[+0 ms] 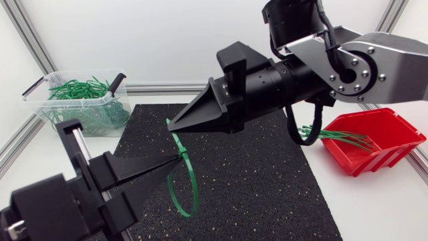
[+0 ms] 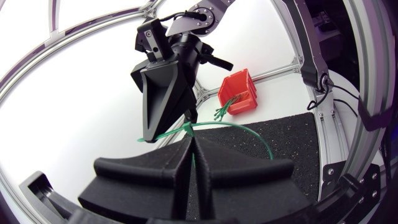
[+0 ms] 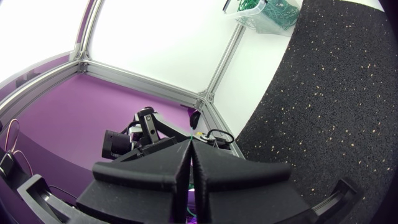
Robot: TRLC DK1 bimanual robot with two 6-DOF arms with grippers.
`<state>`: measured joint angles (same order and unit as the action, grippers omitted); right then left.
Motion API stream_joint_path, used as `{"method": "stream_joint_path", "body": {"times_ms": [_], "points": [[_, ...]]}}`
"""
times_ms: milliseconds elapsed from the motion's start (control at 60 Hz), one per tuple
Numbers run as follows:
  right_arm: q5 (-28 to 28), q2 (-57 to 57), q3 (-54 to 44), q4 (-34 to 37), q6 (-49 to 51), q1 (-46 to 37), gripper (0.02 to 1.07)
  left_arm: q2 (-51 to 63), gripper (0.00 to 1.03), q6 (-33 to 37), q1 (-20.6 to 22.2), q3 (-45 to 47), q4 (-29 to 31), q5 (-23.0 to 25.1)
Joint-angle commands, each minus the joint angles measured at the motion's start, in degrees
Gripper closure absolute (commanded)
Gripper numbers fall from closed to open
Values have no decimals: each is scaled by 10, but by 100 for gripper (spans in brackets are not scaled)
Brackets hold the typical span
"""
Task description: Take a green cable tie from the red box, thread the tail through the head to close it, then place it in the transparent bin on the left.
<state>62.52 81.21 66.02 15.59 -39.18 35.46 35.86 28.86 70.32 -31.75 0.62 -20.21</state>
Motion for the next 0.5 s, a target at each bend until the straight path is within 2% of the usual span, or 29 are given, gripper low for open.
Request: {"method": "stream_joint_path", "body": {"times_ms": [0, 150, 250, 283, 333, 400, 483], "points": [[-29, 18, 19, -18, 13, -12, 101, -11, 99, 23, 21, 17, 3, 20], [-36, -19, -12, -19, 39, -4, 99, -26, 99, 37, 15, 24, 1, 4], [-64, -51, -35, -20, 59, -2, 59, -42, 99, 57, -15, 34, -14, -4], [-77, -58, -41, -16, 71, -3, 45, -45, 99, 66, -45, 36, -23, -4], [-100, -69, -54, -14, 90, -4, 30, -46, 99, 80, -95, 44, -47, -1], [-139, -83, -71, -14, 118, -3, 8, -43, 99, 82, -179, 45, -62, 40], [-179, -95, -87, -14, 138, -3, 6, -25, 99, 72, -288, 36, -91, 88]]}}
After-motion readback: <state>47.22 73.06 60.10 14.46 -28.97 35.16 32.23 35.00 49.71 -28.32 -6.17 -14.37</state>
